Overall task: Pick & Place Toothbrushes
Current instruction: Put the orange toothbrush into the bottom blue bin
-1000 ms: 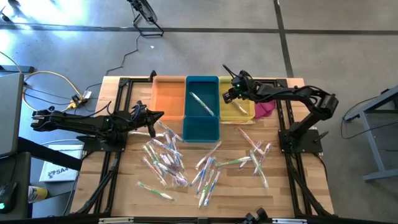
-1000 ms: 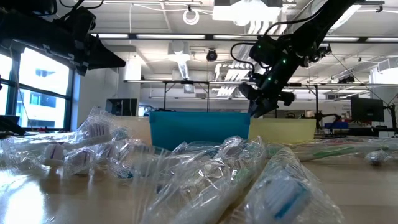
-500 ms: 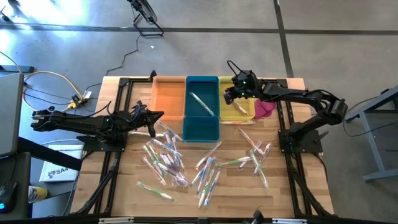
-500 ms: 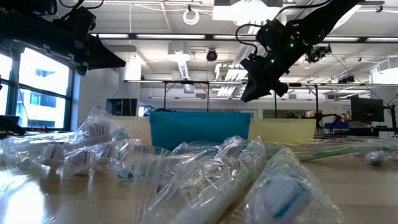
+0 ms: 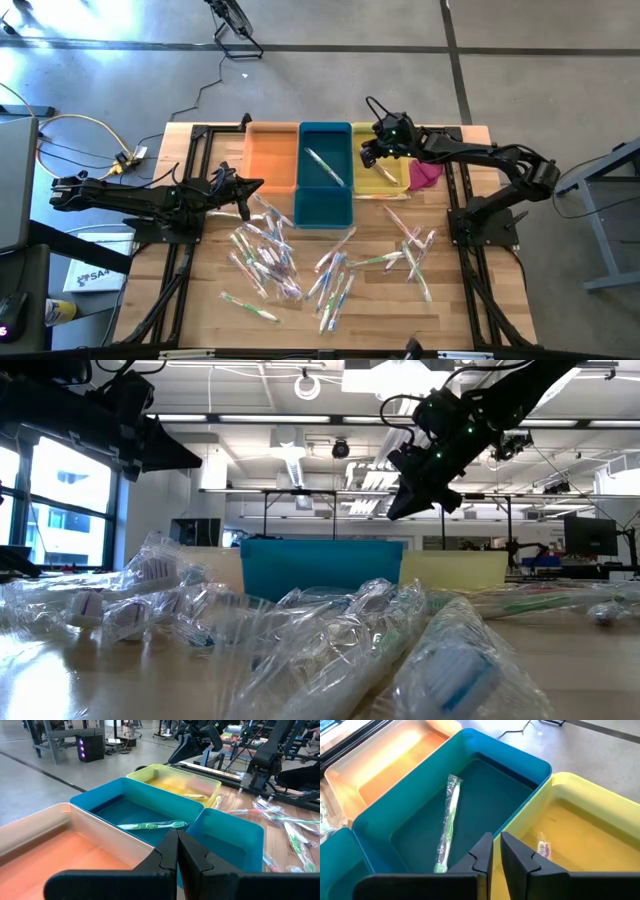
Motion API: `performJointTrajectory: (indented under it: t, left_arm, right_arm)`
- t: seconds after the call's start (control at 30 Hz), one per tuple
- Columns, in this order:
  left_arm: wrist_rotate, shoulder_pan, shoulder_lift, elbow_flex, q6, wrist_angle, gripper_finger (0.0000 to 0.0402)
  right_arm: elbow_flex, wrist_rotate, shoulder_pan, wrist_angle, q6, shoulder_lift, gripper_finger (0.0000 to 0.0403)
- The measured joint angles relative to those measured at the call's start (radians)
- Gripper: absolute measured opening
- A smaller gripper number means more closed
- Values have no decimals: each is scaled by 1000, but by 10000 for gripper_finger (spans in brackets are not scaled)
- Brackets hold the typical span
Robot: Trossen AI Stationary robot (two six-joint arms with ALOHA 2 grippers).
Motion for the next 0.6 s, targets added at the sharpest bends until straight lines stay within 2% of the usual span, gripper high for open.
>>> performJointTrajectory:
  t: [0.6]
  left_arm:
    - [24,0,0,0,0,-1,0]
  right_arm:
    - [0,59,75,16,0,0,16]
